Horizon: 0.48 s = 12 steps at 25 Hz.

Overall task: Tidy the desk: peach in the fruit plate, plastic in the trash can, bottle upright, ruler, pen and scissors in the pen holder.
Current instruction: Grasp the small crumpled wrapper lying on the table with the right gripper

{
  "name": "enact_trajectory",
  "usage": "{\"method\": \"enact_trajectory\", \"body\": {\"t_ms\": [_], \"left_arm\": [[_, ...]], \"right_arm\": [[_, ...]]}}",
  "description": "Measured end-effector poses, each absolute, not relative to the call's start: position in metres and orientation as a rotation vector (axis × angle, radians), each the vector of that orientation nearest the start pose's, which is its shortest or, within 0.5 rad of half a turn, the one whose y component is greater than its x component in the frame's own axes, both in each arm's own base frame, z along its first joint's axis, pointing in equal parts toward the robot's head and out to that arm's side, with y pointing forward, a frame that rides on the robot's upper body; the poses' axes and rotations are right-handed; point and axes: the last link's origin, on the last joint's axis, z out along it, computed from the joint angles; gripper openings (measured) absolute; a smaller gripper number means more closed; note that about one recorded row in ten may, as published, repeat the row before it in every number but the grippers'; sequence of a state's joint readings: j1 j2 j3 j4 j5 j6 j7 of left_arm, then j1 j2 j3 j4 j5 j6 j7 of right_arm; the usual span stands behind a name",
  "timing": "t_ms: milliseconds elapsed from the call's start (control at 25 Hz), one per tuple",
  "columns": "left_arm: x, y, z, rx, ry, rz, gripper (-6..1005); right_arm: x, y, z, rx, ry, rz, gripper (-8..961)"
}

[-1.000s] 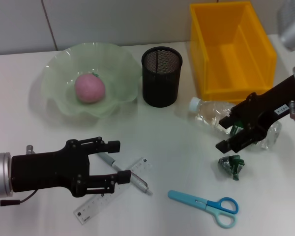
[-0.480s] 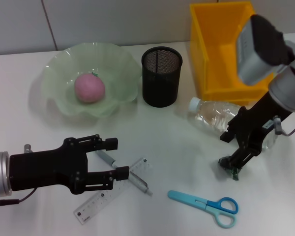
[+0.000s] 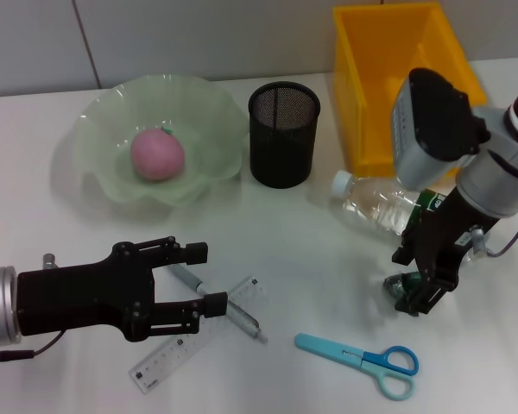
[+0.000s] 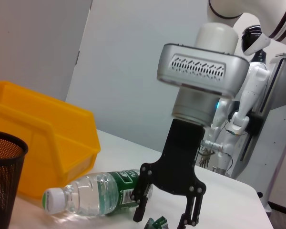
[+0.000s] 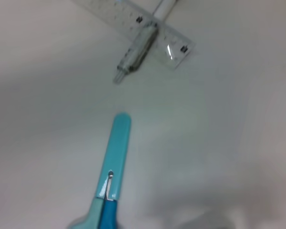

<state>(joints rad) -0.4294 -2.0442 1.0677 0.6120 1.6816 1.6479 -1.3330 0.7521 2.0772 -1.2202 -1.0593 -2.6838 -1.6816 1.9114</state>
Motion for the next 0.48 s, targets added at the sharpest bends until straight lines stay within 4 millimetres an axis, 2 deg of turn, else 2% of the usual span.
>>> {"method": "enact_trajectory", "body": {"t_ms": [480], "left_arm": [[-0.248, 0.287, -0.023, -2.907, -0.569, -0.912, 799]], "right_arm": [[0.212, 0.356, -0.017, -2.986, 0.309, -0.853, 721]]}}
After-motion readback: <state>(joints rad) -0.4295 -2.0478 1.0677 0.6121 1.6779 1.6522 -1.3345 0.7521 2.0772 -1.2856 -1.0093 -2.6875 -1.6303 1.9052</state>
